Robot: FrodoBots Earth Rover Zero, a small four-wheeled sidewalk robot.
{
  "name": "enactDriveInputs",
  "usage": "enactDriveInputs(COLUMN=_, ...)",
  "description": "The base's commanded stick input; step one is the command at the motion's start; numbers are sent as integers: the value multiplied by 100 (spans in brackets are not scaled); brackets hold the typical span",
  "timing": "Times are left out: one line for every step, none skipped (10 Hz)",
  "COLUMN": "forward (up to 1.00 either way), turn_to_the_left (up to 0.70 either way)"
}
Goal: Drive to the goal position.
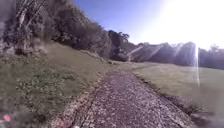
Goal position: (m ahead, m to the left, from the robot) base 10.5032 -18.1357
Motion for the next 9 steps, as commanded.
enactDriveInputs(forward=100, turn_to_the_left=-14)
enactDriveInputs(forward=100, turn_to_the_left=-2)
enactDriveInputs(forward=100, turn_to_the_left=0)
enactDriveInputs(forward=100, turn_to_the_left=0)
enactDriveInputs(forward=100, turn_to_the_left=0)
enactDriveInputs(forward=100, turn_to_the_left=0)
enactDriveInputs(forward=100, turn_to_the_left=0)
enactDriveInputs(forward=100, turn_to_the_left=0)
enactDriveInputs(forward=100, turn_to_the_left=-36)
